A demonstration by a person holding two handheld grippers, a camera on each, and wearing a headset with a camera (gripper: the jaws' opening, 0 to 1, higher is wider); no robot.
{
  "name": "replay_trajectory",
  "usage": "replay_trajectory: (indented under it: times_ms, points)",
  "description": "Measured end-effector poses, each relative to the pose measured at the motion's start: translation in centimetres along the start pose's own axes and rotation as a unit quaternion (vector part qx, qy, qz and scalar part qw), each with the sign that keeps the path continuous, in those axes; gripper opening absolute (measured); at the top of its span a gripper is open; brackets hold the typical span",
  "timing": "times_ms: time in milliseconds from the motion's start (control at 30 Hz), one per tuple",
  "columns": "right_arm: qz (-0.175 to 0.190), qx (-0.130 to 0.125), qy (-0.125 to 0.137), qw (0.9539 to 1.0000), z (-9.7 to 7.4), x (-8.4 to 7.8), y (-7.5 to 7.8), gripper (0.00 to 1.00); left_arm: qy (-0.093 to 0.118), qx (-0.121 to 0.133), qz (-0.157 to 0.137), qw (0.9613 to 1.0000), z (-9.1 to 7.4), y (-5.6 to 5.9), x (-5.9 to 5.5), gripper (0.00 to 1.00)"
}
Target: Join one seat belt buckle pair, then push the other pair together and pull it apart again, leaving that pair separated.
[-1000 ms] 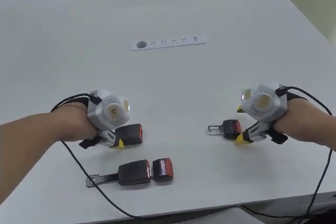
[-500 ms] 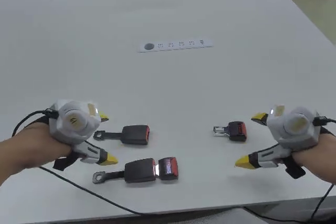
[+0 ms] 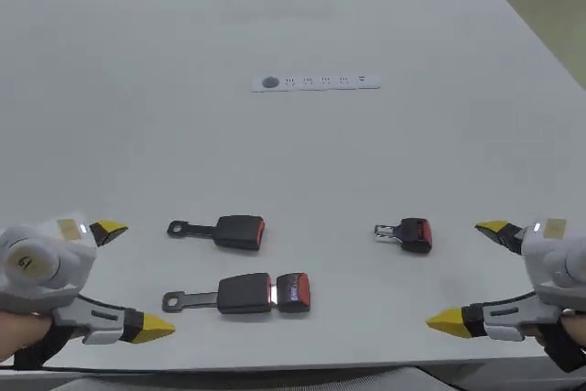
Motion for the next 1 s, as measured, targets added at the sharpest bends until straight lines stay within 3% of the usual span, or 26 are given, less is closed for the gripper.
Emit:
replay_trajectory:
  times_ms: [167, 233, 367, 567, 633, 767, 1000]
  points:
    - [0.011, -0.008, 0.0, 0.9999, 0.2, -0.2, 0.0, 1.0, -0.011, 0.013, -0.015, 0.9997, -0.7, 0.3, -1.2, 1.0]
    - [0.019, -0.022, 0.003, 0.9996, 0.1, 0.0, 0.5, 1.0, -0.004, 0.024, -0.023, 0.9994, -1.0, -0.1, -1.1, 1.0]
    - [0.028, -0.023, 0.012, 0.9993, -0.1, 0.6, 0.5, 1.0, 0.0, 0.03, -0.023, 0.9993, -1.2, -0.4, -0.8, 1.0]
    - [0.016, -0.011, 0.004, 0.9998, 0.2, 1.0, -0.1, 1.0, 0.003, 0.032, -0.03, 0.999, -1.3, -0.6, -1.0, 1.0]
    - [0.033, -0.013, 0.0, 0.9994, 0.2, 0.8, -0.1, 1.0, 0.003, 0.032, -0.03, 0.999, -1.3, -0.5, -1.1, 1.0]
    - [0.027, -0.01, -0.005, 0.9996, 0.3, 0.5, -0.1, 1.0, 0.008, 0.033, -0.033, 0.9989, -1.4, -0.3, -1.0, 1.0]
    - [0.024, -0.002, 0.01, 0.9997, 0.8, 0.8, -0.3, 1.0, 0.017, 0.038, -0.056, 0.9976, -1.6, -0.6, -1.5, 1.0]
Point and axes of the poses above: the centre of the closed fingertips' face, and the gripper's own axes: z roughly forward along the fingers, y roughly to its right, x roughly out of its top, the point moved 3 cm from there along -z, roughly backward along the fingers, and after that the axes turned 10 degrees about y, right-handed, at the moved point
